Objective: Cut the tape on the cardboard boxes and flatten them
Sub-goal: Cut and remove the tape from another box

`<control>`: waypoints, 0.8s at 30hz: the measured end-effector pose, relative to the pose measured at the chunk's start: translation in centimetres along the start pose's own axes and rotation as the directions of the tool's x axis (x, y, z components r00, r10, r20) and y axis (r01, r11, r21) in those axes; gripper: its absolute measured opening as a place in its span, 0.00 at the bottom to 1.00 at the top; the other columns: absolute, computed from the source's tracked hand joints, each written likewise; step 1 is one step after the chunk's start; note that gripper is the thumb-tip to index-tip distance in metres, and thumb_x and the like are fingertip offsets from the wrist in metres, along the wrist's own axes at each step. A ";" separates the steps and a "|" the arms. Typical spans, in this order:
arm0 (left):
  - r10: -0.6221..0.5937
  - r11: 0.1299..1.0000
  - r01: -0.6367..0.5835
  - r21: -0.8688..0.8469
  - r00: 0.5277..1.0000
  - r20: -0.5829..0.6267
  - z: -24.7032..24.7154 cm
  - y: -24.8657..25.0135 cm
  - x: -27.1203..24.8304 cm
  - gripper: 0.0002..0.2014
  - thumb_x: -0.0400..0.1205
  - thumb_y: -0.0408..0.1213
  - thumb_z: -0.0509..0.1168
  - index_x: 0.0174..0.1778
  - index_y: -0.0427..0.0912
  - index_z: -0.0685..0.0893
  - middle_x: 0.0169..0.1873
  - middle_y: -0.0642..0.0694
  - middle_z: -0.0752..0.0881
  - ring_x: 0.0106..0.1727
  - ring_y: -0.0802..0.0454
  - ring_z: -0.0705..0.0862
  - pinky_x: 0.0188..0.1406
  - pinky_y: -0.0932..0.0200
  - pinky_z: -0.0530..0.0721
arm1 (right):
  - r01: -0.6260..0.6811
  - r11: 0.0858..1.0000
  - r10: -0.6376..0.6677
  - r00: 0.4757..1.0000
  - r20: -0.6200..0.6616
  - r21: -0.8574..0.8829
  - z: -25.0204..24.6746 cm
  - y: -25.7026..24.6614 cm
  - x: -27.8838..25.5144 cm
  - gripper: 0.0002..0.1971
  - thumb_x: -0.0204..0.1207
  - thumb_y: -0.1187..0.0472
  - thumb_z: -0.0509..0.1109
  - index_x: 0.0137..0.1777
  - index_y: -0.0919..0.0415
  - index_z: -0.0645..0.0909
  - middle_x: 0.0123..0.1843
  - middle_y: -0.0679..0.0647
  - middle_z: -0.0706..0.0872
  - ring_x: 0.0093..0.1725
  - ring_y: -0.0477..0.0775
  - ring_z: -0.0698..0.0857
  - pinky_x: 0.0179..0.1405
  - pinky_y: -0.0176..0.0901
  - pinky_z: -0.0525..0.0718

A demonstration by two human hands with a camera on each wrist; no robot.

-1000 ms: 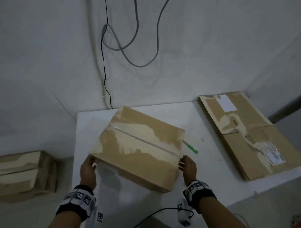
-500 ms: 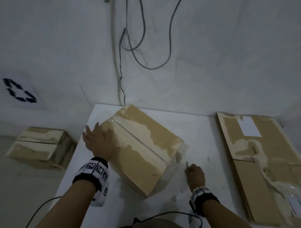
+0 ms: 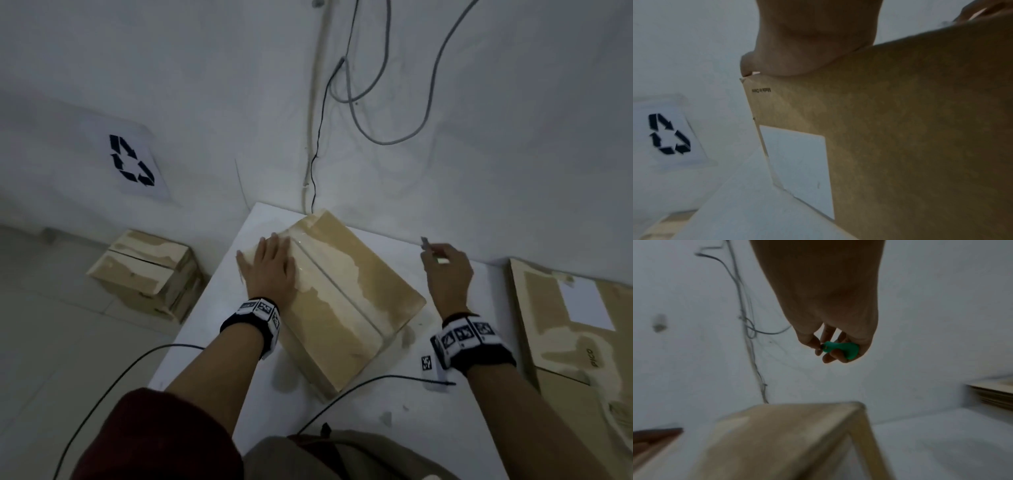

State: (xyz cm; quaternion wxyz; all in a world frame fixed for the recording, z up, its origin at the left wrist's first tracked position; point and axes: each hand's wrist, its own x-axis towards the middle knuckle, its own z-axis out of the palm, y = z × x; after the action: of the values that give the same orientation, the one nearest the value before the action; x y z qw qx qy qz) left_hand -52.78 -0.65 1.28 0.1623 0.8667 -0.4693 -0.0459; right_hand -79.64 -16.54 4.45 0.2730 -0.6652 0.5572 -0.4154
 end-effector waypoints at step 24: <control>-0.026 0.990 0.019 -0.140 0.998 -0.048 0.4 -0.5 0.1 0.28 0.84 0.53 0.44 0.80 0.54 0.67 0.83 0.52 0.60 0.85 0.51 0.52 0.79 0.32 0.37 | 0.285 0.958 -0.239 0.857 0.457 -0.034 16.5 -10.9 -4.9 0.08 0.79 0.64 0.71 0.54 0.60 0.89 0.51 0.54 0.86 0.46 0.45 0.79 0.46 0.31 0.73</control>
State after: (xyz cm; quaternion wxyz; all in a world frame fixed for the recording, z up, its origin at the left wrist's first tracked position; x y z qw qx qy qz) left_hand -52.44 -0.55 0.71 0.2339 0.8594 -0.4509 -0.0589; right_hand -60.05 -10.94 3.87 0.3011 -0.8253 0.4034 -0.2557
